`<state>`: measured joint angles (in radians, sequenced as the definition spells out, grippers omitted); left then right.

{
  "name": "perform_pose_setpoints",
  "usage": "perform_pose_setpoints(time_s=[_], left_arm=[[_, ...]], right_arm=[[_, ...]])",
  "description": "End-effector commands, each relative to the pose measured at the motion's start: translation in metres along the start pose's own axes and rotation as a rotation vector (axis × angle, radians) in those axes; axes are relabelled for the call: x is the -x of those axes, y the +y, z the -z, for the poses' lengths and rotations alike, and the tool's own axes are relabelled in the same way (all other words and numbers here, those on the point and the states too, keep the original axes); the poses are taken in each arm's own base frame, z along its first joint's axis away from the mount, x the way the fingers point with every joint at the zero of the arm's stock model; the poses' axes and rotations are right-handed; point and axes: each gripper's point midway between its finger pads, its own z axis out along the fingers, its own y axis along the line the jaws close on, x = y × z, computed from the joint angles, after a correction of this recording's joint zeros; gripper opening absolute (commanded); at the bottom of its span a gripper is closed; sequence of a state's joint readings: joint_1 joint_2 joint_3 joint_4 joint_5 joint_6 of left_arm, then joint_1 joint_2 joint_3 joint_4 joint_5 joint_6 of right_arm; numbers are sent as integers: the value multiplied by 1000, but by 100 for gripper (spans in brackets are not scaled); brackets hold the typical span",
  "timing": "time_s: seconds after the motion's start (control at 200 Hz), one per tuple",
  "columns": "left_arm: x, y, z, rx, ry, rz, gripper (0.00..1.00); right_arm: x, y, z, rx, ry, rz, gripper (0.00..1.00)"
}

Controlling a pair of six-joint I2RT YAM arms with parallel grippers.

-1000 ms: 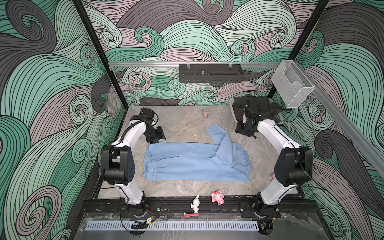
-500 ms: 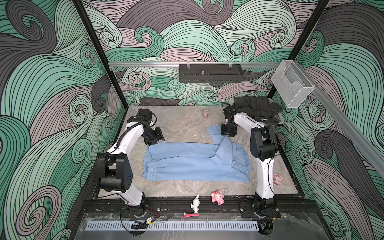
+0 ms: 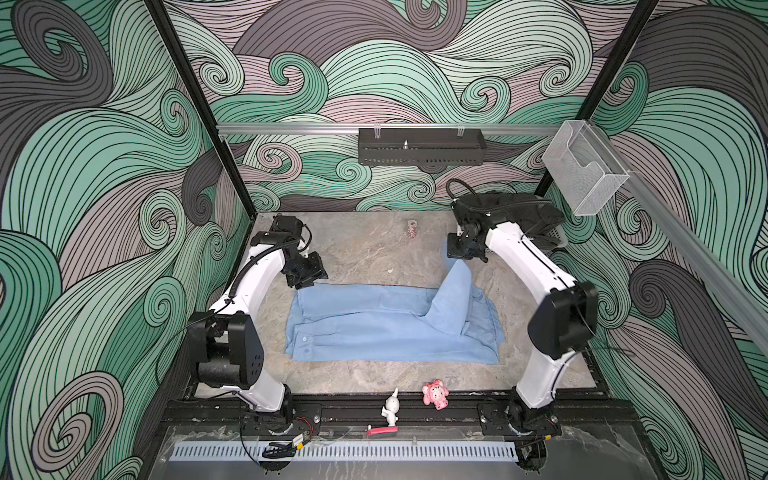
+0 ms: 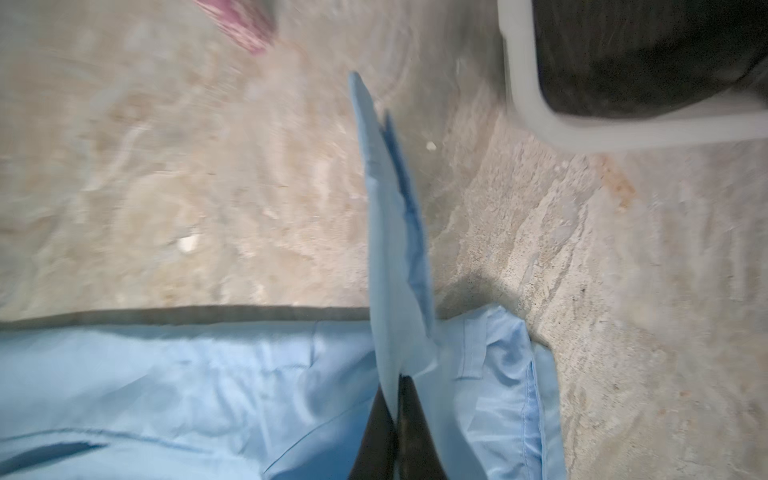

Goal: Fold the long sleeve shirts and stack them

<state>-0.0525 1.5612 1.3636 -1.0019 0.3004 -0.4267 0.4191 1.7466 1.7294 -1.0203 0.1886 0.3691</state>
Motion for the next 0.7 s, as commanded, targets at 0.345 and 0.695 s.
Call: perform_pose_setpoints(time_s=[0.345,0.695], left_arm=[[29,-14,53,-115,-159,45,51],[28,-6,68,-145,-209,68,51]], right_arm=[[-166,142,-12,-58,52,238,8],[-241,206,6,78,63,390,39]])
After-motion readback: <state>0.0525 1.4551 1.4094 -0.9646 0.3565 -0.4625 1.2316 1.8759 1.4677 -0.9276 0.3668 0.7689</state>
